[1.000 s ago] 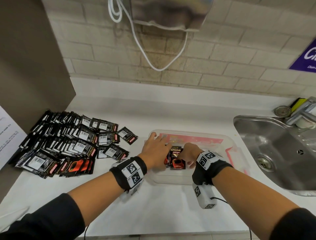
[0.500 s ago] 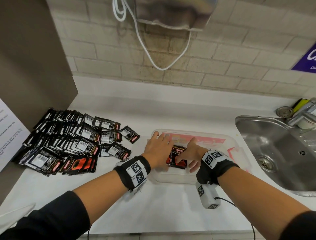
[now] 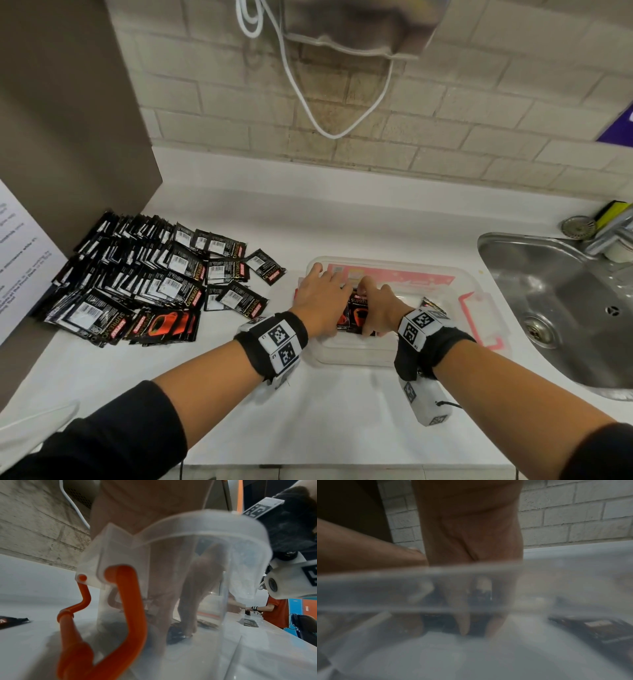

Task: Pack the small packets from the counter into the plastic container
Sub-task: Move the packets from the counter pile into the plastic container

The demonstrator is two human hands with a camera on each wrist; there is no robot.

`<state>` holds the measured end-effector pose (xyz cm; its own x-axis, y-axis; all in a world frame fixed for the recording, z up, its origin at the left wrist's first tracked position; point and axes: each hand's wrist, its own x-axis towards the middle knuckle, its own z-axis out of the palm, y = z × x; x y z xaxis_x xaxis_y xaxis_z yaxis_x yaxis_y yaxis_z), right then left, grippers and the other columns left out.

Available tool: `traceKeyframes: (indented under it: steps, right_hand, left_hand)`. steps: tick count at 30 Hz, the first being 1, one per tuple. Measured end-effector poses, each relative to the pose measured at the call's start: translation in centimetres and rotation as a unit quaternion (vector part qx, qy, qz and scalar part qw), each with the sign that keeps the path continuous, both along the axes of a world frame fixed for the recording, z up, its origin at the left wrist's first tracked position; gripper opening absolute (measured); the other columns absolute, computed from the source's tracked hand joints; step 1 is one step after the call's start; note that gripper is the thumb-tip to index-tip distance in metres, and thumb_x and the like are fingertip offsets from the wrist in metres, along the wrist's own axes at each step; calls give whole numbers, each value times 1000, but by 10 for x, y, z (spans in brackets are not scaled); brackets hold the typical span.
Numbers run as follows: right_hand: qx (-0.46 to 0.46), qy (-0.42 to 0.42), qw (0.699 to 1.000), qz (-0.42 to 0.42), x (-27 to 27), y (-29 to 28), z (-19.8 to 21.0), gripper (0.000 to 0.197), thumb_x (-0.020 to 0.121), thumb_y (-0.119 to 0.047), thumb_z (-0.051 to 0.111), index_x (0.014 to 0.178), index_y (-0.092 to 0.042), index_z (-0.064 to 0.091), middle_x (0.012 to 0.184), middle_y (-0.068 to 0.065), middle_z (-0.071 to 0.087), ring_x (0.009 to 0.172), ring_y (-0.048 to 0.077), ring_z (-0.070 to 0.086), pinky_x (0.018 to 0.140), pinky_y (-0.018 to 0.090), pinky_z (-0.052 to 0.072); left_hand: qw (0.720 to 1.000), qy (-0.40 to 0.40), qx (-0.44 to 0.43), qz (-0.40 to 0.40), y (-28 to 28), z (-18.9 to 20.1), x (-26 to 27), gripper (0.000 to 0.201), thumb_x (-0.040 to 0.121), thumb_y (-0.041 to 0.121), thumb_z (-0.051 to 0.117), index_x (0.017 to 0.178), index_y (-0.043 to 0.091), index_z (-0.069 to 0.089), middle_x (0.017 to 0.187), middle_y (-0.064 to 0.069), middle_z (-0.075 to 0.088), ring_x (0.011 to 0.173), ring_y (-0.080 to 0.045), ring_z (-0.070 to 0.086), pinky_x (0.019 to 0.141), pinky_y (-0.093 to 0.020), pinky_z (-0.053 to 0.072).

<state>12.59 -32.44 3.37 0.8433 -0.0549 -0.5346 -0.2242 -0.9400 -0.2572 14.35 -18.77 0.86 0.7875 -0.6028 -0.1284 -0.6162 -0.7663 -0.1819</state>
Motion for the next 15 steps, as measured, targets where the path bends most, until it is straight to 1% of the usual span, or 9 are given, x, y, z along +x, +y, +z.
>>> traceKeyframes:
  steps: [1,3,5,7,10,13,14,15]
  right_hand:
    - [-2,-10,1000,13,0,0,-1,79,72,-3,81,133,-18,32,126,18,36,88,31,52,63,31,53]
    - [-9,-27,999,36,0,0,-3,81,72,-5,81,135,-19,32,127,16,38,91,30,54,73,33,53]
    - [-12,-35,998,48,1,0,-4,83,71,-5,81,135,-19,31,127,15,40,95,30,56,79,34,53]
    - [-7,-31,998,46,2,0,-3,85,69,-4,82,134,-19,29,126,14,40,95,28,54,79,34,54]
    - [-5,-17,999,36,1,0,2,87,68,-4,83,132,-18,26,126,14,40,102,32,58,85,39,57]
    - [-16,2,999,29,2,-1,9,84,69,-3,83,129,-15,27,126,16,40,101,35,60,78,35,58]
    - [-30,10,999,29,3,-2,13,83,70,-4,82,130,-15,27,127,17,39,103,35,60,79,35,57]
    - [-47,18,998,30,4,-2,17,83,71,-5,82,132,-14,27,129,17,39,106,35,58,83,36,57]
  left_hand:
    - [1000,0,-2,2,0,0,0,87,73,48,77,145,17,38,150,-9,39,136,-26,37,115,-46,15]
    - [1000,0,-6,3,-1,-2,0,93,72,49,78,147,17,36,149,-9,40,137,-27,37,115,-46,15]
    - [1000,0,-12,5,-1,-5,2,98,70,49,79,150,16,33,151,-10,38,138,-28,35,115,-46,14]
    - [1000,0,-16,7,-2,-7,4,106,67,49,82,152,15,28,154,-11,36,141,-28,33,116,-47,13]
    - [1000,0,-14,8,-2,-9,5,116,62,52,85,152,11,26,155,-12,33,142,-30,30,116,-47,13]
    - [1000,-4,-24,1,-2,-10,6,117,56,56,86,149,9,32,149,-12,38,137,-29,34,114,-47,17]
    - [999,-4,-38,-3,-1,-9,5,115,55,57,85,146,9,35,145,-12,41,134,-29,36,112,-47,19]
    - [998,1,-55,-8,-1,-8,5,112,55,58,85,144,10,37,142,-11,43,131,-29,37,112,-47,20]
